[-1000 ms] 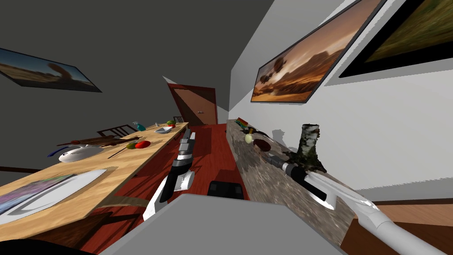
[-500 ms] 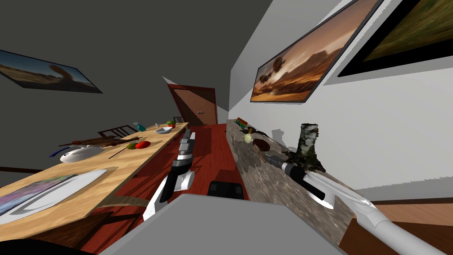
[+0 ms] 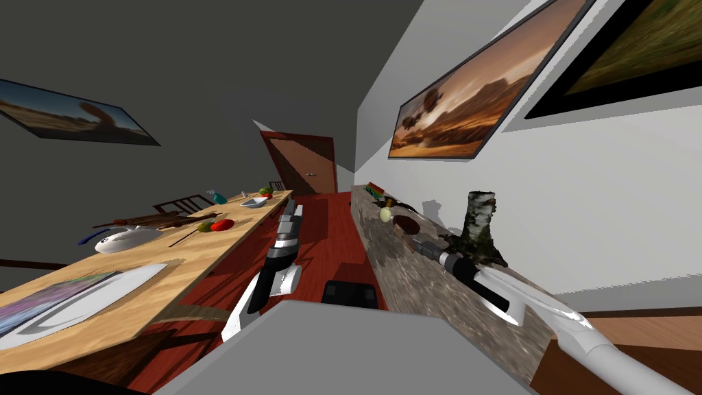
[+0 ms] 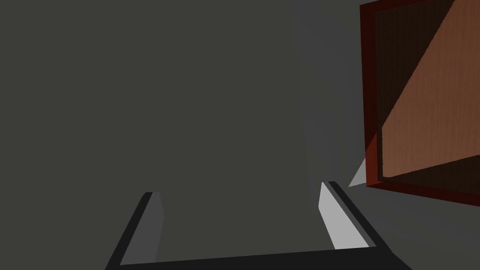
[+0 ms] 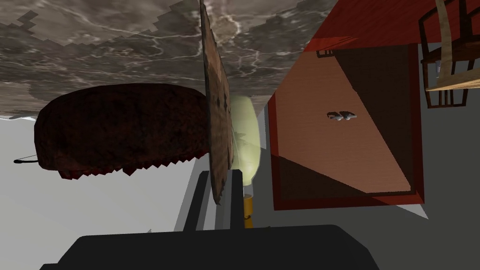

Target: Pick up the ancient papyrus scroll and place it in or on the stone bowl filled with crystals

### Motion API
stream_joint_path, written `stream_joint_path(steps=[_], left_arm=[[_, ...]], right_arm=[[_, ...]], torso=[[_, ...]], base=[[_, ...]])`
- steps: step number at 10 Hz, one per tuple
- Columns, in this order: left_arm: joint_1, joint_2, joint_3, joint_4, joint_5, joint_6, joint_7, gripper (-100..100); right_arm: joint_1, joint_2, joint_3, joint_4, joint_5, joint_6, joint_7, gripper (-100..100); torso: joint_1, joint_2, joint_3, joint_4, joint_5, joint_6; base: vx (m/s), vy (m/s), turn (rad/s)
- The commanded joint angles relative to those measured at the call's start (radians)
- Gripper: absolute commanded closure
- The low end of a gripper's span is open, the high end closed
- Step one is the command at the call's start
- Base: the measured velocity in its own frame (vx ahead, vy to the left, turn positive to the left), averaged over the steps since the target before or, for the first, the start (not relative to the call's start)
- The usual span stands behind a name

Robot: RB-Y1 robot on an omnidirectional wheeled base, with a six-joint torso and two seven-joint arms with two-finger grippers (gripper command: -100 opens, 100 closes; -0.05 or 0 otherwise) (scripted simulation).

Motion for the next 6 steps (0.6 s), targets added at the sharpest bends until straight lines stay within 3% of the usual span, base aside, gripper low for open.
stream_joint_path(steps=[1, 6], left_arm=[[0.000, 0.000, 0.000, 0.000, 0.000, 0.000, 0.000, 0], [0.000, 0.000, 0.000, 0.000, 0.000, 0.000, 0.000, 0]], right_arm=[[0.018, 0.003, -0.030, 0.023, 0.000, -0.043, 0.003, 100], [0.060, 0.018, -0.115, 0.106, 0.006, -0.165, 0.015, 100]], torso=[[0.000, 0.000, 0.000, 0.000, 0.000, 0.000], [-0.003, 0.001, 0.000, 0.000, -0.001, 0.000]], base=[[0.005, 0.061, -0.002], [0.004, 0.048, -0.002]])
